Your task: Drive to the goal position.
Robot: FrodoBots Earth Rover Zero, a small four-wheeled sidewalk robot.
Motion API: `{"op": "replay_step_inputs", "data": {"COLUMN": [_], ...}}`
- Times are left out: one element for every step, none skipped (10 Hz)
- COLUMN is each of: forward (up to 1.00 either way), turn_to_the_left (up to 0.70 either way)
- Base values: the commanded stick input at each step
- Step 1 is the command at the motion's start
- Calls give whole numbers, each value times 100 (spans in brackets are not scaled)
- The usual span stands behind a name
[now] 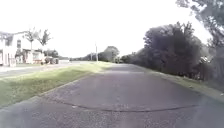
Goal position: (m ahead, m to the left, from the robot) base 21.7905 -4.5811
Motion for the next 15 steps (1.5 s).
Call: {"op": "replay_step_inputs", "data": {"forward": [6, 6, 6, 5, 5, 6, 6, 6, 6, 5, 6, 6, 6, 6, 6], "turn_to_the_left": [0, 0, 0, 0, 0, 0, 0, 0, 0, 0, 0, 0, 0, 0, 0]}}
